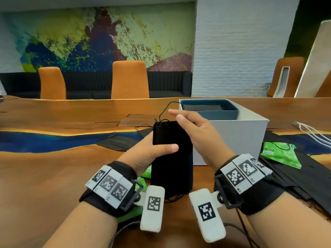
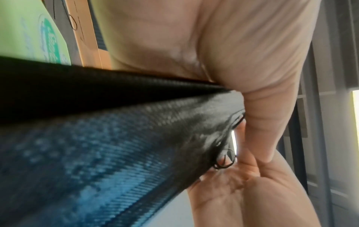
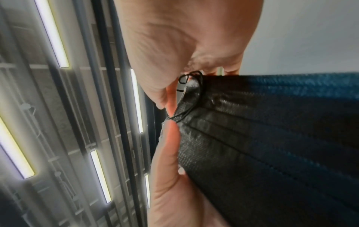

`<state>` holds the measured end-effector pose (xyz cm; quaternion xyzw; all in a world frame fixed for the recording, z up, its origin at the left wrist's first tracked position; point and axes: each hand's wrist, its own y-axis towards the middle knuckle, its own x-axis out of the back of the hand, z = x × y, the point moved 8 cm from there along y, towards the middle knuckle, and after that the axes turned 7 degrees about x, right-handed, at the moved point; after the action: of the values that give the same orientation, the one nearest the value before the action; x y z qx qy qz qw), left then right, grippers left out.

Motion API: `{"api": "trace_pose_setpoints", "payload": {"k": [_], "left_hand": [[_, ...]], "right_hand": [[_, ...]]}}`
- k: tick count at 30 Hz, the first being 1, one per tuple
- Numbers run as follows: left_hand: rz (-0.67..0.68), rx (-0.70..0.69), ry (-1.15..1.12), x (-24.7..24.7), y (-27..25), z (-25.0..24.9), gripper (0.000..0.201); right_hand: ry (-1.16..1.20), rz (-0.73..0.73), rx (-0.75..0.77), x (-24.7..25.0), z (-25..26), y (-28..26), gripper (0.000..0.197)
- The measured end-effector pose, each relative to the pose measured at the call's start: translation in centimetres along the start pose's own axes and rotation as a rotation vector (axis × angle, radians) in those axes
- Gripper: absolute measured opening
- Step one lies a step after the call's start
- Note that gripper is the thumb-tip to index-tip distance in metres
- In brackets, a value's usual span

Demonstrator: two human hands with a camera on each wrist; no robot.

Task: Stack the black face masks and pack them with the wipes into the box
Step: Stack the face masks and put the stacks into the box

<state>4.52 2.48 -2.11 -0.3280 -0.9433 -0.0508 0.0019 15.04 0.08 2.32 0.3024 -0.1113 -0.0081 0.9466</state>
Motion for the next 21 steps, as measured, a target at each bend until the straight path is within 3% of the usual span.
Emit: {"api": "trace_pose_setpoints", "payload": {"k": [8, 14, 17, 21], "left_hand": [[-0.056, 0.058, -0.042, 0.4, 0.0, 0.3, 0.051], [-0.165, 0.093, -0.058, 0.6, 0.2, 0.9, 0.020], [-0.238, 0.069, -0.108, 1.6, 0.3, 0.5, 0.022], [-0.372, -0.033, -0.408, 4.6, 0.1, -1.0, 0.025]], "right_hand": [[-0.095, 0.043, 0.017, 0.0, 0.1, 0.2, 0.022], [-0.153, 0.154, 0.046, -0.9, 0.5, 0.2, 0.021], [-0.060, 0.027, 0.066, 0.2, 0.5, 0.3, 0.027], [0.034, -0.115, -0.025, 2.1, -0.6, 0.5, 0.042]]}}
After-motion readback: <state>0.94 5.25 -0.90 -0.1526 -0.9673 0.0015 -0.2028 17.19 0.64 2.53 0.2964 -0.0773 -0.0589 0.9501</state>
